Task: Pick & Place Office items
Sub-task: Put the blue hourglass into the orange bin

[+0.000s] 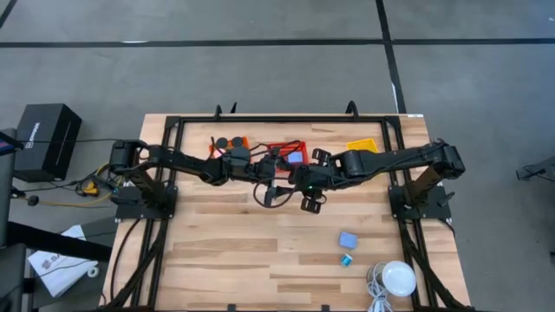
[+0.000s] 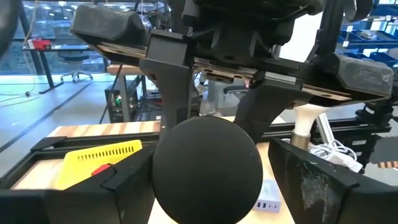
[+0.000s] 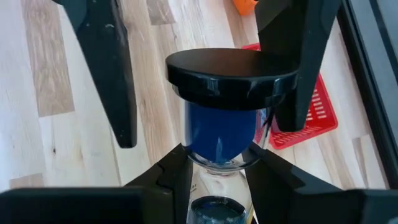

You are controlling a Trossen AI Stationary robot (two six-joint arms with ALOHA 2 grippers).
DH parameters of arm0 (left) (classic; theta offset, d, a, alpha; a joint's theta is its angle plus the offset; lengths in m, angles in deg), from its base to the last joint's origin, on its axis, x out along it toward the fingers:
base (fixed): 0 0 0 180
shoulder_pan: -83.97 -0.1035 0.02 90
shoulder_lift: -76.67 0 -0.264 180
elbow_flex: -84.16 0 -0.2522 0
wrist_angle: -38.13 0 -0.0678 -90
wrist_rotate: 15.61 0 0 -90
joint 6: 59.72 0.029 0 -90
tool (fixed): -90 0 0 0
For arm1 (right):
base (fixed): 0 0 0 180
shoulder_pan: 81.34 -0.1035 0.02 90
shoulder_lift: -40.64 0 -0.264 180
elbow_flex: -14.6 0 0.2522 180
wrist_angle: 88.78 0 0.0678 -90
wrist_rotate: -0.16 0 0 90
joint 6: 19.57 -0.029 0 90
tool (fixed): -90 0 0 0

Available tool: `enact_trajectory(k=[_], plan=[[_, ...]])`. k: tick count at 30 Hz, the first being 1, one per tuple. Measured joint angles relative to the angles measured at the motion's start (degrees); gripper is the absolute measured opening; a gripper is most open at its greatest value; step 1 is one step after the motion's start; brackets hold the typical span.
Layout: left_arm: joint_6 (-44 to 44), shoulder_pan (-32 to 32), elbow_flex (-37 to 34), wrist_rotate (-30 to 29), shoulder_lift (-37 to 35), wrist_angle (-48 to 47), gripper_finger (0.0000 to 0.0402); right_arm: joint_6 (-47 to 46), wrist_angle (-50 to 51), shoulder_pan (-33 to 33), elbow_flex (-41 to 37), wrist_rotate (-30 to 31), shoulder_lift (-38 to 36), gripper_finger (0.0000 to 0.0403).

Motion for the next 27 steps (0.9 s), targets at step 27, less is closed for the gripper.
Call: enact_trajectory(k=[27], plan=[[-0.02,-0.01,0.0,-0.16,0.0,0.02,0.0207,0.71,0.0,-0.27,0.0,0.03,0.0,0.0131]])
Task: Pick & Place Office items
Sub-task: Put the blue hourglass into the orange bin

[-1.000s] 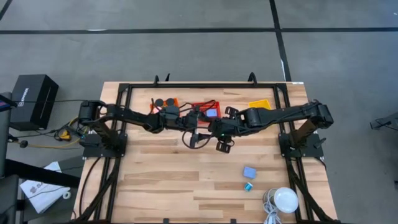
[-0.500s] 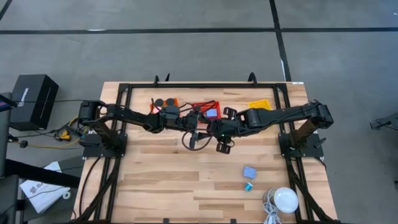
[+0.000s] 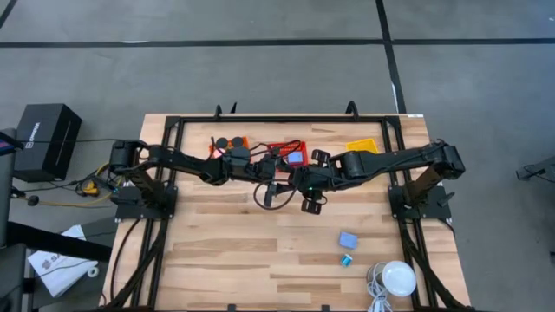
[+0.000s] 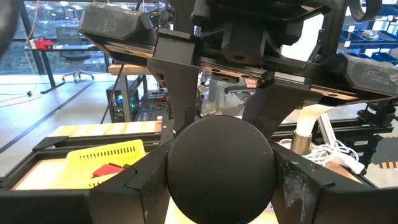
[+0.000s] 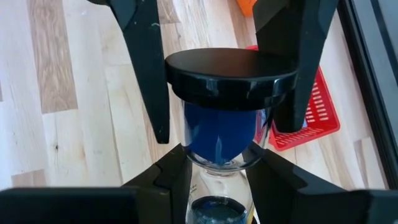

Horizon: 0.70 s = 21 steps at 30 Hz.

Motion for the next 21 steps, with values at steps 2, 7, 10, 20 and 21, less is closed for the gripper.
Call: enact_trajectory(k=[2,7,10,20,21], plan=[[-0.06,0.0,0.0,0.04,0.0,0.0,0.0203,-1.0,0.0,0.02,0.0,0.0,0.0,0.0131],[-0.08,0.0,0.0,0.04,0.0,0.0,0.0219,-1.83,-0.02,-0.02,0.0,0.02,0.0,0.0137],[0.02,0.0,0.0,0.0,0.0,0.0,0.0218,-2.18,0.07,-0.02,0.0,0.04,0.0,0.0151],[0.0,0.04,-0.02,0.31,0.0,-0.19,0.0222,-1.65,1.44,0.0,0.77,0.24,-0.13,0.0226],[0.0,0.04,-0.02,0.29,0.0,-0.2,0.0225,-1.65,2.46,0.0,1.52,0.22,-0.13,0.0232]])
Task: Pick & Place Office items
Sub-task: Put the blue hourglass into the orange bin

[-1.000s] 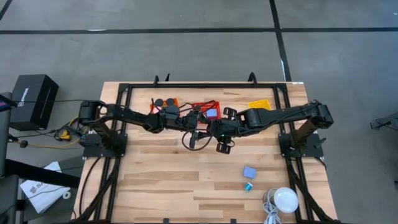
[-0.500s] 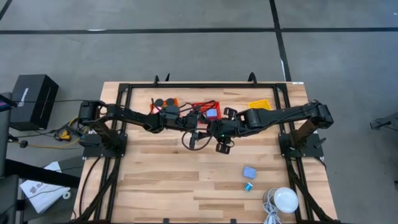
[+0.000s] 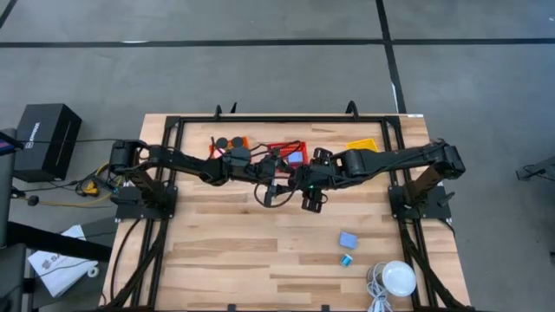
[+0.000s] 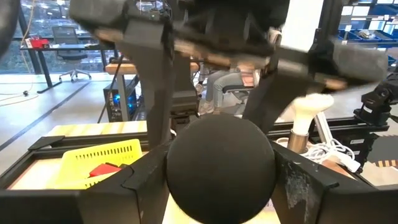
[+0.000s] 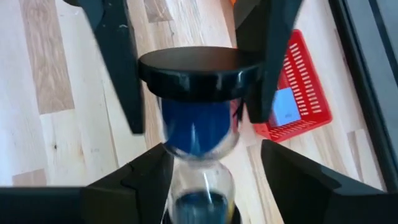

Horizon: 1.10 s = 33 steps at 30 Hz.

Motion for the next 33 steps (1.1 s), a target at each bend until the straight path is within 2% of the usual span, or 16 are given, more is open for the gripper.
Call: enact_trajectory(k=[6,13,18,23,25,28,33], plan=[[0.02,-0.13,-0.02,-2.13,-0.04,-0.21,0.0201,0.15,4.88,-0.02,5.01,0.0,-0.11,0.0239],[-0.26,-1.15,-0.02,-5.04,-0.04,-1.44,0.022,-1.44,14.89,-0.61,8.98,-0.02,-0.2,0.0239],[-0.51,-2.77,-0.02,-6.46,-0.04,-4.23,0.02,-6.07,23.22,-1.2,8.59,1.41,-0.74,0.0239],[-2.89,-4.97,-0.02,-6.5,-0.04,-6.3,0.0204,-15.31,24.6,-1.82,4.0,12.86,-5.04,0.0238],[-2.89,-5.76,-0.03,-6.51,-0.21,-7.49,0.0211,-18.63,24.6,-2.1,0.69,15.68,-8.31,0.0237],[-2.89,-6.76,-0.04,-6.5,-0.37,-8.32,0.0206,-23.18,22.33,-2.43,-5.48,17.75,-13.59,0.0232],[-3.05,-8.67,-0.16,-6.86,-3.18,-12.39,0.0199,-27.74,15.09,-2.45,-16.48,17.69,-22.02,0.0219]])
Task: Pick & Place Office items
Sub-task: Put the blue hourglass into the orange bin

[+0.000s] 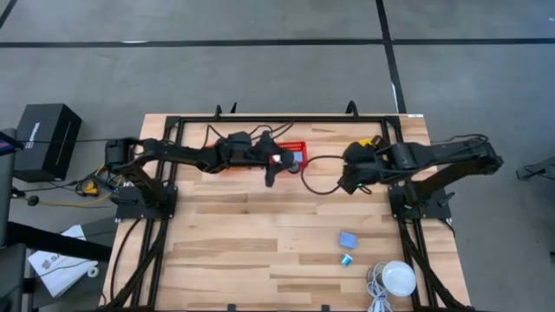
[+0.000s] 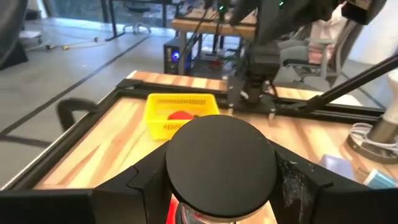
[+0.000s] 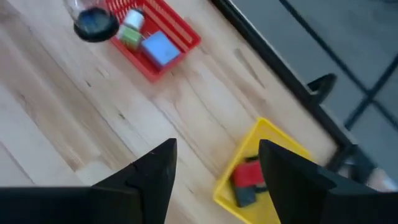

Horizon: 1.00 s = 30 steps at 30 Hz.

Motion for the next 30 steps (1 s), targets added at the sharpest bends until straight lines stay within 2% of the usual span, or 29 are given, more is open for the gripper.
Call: enact_trajectory(k=[2,6,12,16,21,26,30], plan=[[0.07,-0.54,-0.12,-0.41,-1.77,-2.1,0.02,0.36,-5.03,0.02,-3.47,-1.07,-2.53,0.0213],[1.6,-0.72,-0.11,-5.13,-7.53,-10.36,0.0209,4.89,-14.19,0.06,-9.42,-1.4,-6.05,0.0201],[-0.27,-0.68,-0.06,-12.65,-15.69,-22.69,0.0199,6.96,-22.49,2.1,-17.67,-1.37,-8.43,0.0184],[-2.37,-0.68,-0.27,-19.21,-19.34,-30.96,0.0209,6.93,-25.38,2.56,-20.65,-1.69,-8.1,0.0177],[-6.7,-0.89,-5.56,-21.54,-22.13,-31.83,0.0199,6.93,-29.23,2.49,-21.65,-2.49,-7.67,0.0173],[-11.07,-1.85,-10.73,-27.5,-24.4,-31.45,0.0203,6.99,-30.86,2.4,-21.67,-2.72,-7.59,0.0172],[-12.86,-3.1,-14.14,-28.05,-24.68,-31.32,0.0209,6.98,-30.7,2.4,-21.69,-2.72,-7.59,0.0172]])
